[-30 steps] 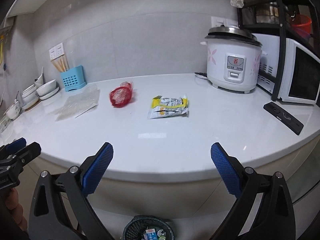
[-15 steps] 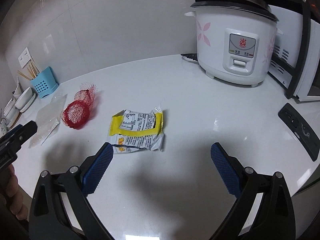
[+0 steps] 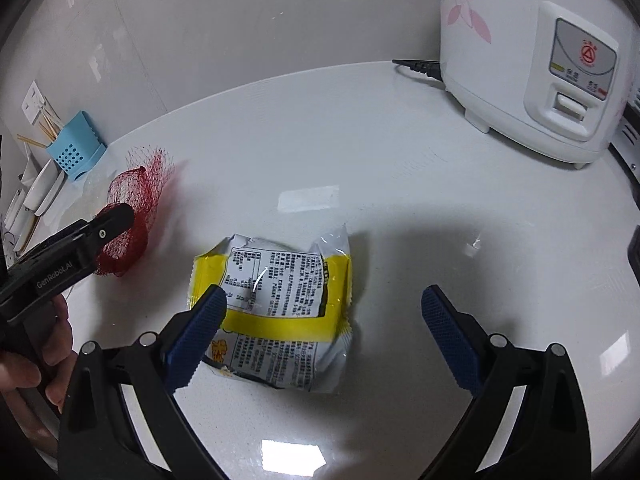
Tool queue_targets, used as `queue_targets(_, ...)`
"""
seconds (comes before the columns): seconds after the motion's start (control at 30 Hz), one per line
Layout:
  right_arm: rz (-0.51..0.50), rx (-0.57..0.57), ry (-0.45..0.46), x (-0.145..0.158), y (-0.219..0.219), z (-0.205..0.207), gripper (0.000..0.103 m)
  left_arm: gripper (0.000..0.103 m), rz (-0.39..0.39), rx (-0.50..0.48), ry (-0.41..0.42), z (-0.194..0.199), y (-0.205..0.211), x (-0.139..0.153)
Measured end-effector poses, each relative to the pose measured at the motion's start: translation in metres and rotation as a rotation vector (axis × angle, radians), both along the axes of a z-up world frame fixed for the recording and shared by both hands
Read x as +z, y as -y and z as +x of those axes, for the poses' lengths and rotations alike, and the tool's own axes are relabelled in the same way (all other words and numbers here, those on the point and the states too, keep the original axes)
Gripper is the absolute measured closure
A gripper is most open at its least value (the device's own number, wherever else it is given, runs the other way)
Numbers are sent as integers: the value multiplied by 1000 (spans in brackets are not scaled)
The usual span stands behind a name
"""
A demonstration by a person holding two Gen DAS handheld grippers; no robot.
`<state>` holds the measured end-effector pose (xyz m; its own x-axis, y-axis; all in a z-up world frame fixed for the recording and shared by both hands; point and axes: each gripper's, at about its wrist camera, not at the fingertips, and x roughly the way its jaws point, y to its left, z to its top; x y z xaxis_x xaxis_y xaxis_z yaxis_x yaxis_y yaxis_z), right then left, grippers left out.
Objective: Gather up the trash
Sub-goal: 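Grasp the red mesh net with the left tool while the right tool grasps the yellow snack wrapper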
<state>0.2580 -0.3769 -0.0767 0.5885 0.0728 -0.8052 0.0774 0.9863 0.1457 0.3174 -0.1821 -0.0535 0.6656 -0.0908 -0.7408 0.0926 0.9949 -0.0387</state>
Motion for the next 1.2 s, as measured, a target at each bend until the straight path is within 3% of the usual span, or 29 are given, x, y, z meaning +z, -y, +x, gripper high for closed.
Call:
queue_targets(0.13,-34,-8,-18,-6,-10,10,18,8,31,31,-11,11,-1,-3)
queue_targets(0.27,-73,6,-11,-7,-21,13,28,20,27,31,-80,23,-1,-12)
queue_targets(0.37,-77,12,-15,-5,-25,13,43,37,29,32,-134,30,-2,-21)
queue_targets(0.43,-89,16,-22,-4,-27,13,60,47,37,39,-143,30,-2,-23)
queue_targets(0.5,-103,7,-29,-4,-28,13,72,69,61,23,-141,28,-2,-23)
queue_targets(0.53,-103,2,-30,-3,-27,13,80,75,69,18,-139,26,-2,-22)
queue_targets(0.57,-91,-8,-24,-2,-24,12,83,87,70,13,-137,24,-2,-20)
queue_targets(0.6,-75,-12,-25,-1,-22,12,86,92,69,10,-133,22,-1,-18)
queue_targets(1.2,-81,-32,89,40,-29,-33,91,95,62,-14,-13,-44,-8,36)
